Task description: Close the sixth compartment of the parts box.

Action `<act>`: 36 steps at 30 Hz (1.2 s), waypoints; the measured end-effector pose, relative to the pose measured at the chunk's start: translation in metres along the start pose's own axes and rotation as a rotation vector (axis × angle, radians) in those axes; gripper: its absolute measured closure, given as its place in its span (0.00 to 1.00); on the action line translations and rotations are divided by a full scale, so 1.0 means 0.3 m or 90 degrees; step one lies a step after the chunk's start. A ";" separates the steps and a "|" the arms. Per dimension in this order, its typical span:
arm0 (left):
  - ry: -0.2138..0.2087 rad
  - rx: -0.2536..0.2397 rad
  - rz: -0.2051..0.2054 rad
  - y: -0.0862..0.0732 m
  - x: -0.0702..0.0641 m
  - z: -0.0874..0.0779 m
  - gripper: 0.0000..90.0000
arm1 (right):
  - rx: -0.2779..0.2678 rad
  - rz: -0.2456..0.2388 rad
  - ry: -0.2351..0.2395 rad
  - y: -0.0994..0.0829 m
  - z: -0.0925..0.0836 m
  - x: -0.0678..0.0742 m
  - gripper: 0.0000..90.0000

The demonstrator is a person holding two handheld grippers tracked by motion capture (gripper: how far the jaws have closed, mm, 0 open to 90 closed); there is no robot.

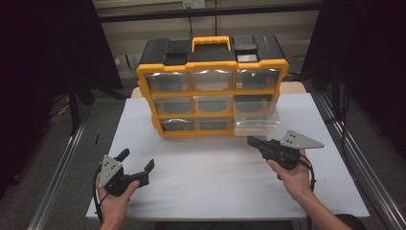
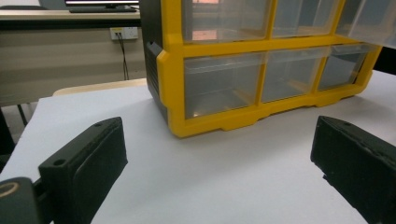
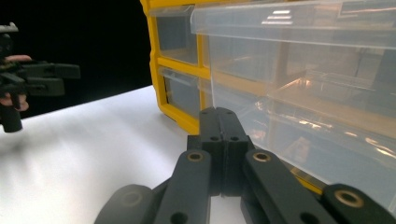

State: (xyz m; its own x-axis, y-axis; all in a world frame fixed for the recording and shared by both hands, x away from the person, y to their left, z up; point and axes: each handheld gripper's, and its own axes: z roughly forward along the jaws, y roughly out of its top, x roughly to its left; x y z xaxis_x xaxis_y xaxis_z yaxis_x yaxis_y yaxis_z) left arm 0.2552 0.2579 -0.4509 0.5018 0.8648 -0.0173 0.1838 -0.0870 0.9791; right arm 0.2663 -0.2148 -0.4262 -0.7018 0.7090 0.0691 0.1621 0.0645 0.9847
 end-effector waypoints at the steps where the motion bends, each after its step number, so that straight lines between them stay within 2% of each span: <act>1: 0.000 0.000 0.000 0.000 0.000 0.000 0.04 | 0.000 0.000 0.000 0.000 0.000 0.000 1.00; 4: 0.003 0.001 0.001 0.000 0.003 0.000 0.04 | 0.002 -0.002 -0.005 -0.004 0.002 -0.005 1.00; 5: -0.005 0.000 -0.001 -0.001 0.004 0.002 0.04 | -0.001 -0.005 -0.010 -0.003 0.001 -0.008 1.00; 8: -0.006 -0.004 -0.003 0.000 0.001 0.002 0.04 | 0.000 -0.011 -0.024 -0.004 0.001 -0.013 1.00; 10: -0.006 0.001 0.008 0.001 -0.001 -0.001 0.04 | -0.001 -0.010 -0.030 -0.006 0.004 -0.019 1.00; 12: -0.012 -0.003 0.005 0.001 -0.001 0.001 0.04 | 0.000 -0.011 -0.037 -0.007 0.004 -0.025 1.00; 15: -0.002 -0.001 0.002 0.000 -0.001 0.001 0.04 | 0.001 -0.012 -0.042 -0.009 0.005 -0.034 1.00; 16: -0.008 -0.001 -0.001 0.000 0.000 0.002 0.04 | 0.001 -0.011 -0.045 -0.009 0.005 -0.037 1.00; 18: -0.003 -0.002 -0.001 0.001 0.000 0.001 0.04 | -0.002 -0.007 -0.053 -0.008 0.006 -0.042 1.00; 22: 0.005 0.000 0.003 0.001 0.001 0.000 0.04 | -0.005 -0.007 -0.051 -0.009 0.011 -0.048 1.00; 26: 0.003 -0.001 -0.005 0.000 0.000 0.000 0.04 | -0.007 -0.015 -0.051 -0.007 0.024 -0.040 1.00; 32: 0.000 0.001 0.002 0.001 0.006 -0.002 0.05 | -0.009 -0.023 -0.052 -0.005 0.029 -0.038 1.00; 36: 0.007 0.001 0.004 0.001 0.007 -0.002 0.05 | -0.012 -0.026 -0.051 -0.005 0.030 -0.039 1.00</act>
State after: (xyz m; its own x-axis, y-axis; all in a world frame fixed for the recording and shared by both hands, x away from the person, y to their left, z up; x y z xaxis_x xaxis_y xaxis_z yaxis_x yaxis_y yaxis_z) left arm 0.2558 0.2599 -0.4505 0.4939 0.8694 -0.0091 0.1822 -0.0933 0.9788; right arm 0.2806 -0.2169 -0.4299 -0.6495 0.7602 0.0171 0.1212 0.0813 0.9893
